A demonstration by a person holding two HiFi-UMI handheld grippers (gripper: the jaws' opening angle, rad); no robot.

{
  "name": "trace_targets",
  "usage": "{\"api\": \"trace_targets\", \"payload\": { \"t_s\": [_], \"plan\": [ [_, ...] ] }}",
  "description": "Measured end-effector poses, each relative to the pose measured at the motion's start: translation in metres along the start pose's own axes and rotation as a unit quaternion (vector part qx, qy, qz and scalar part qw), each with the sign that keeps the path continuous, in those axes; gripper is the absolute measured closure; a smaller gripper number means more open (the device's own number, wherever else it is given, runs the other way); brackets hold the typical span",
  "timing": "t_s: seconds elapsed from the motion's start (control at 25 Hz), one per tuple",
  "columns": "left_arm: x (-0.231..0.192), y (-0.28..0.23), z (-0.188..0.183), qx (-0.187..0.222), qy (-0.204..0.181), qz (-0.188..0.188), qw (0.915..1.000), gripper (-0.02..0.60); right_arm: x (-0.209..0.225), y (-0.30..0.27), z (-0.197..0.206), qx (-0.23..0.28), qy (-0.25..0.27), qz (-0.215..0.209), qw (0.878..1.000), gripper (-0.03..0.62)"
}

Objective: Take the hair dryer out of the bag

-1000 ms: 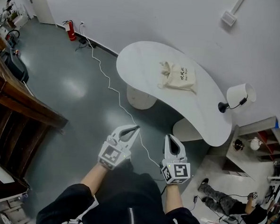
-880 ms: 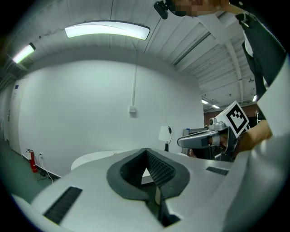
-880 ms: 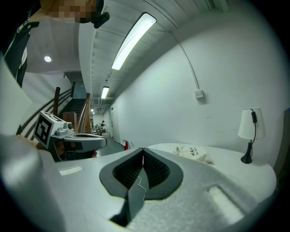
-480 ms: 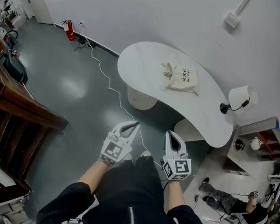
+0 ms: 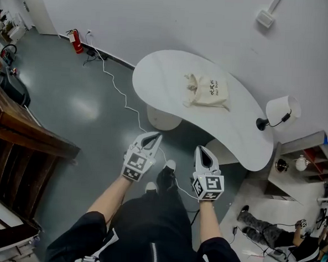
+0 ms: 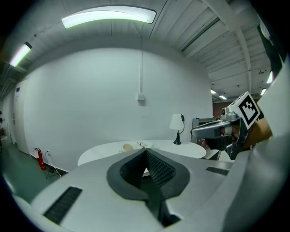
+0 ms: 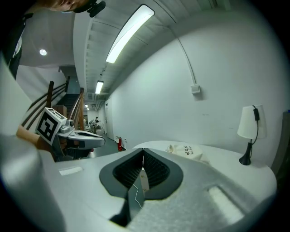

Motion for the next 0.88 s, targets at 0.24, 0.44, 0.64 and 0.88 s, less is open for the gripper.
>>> {"api": "trace_targets", "payload": {
  "t_s": [0.24,0.44,0.64,0.88],
  "plan": [
    [-0.008,-0.018,0.002,-0.012,0.009,0.003,0.9999,0.571,0.01,-0.017,0.004,-0.005,-0.007,0.003,1.0,0.591],
    [-0.018,-0.042,0.0,-0.018,0.013,0.007,0.9997,0.571,0.023,-0.035,0.003,-0.007,-0.008,0.003,1.0,0.592],
    [-0.028,-0.075,-0.013,-0.021,0.006,0.012,0.9997,0.571,0.044,-0.064,-0.001,-0.007,-0.012,0.003,1.0,0.591],
    [-0.042,-0.112,-0.031,-0.028,0.003,0.011,0.9995,0.571,0.068,-0.101,-0.011,-0.005,-0.02,-0.005,1.0,0.592]
  ]
}}
Point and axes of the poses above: the fingertips, and each gripper's own axes: y backward along the fingers, x to its right, z out of its underside, the point moved 9 cm from there along y, backward along the fingers, and after that the axes turned 9 degrees about y, right-handed, at the moved point
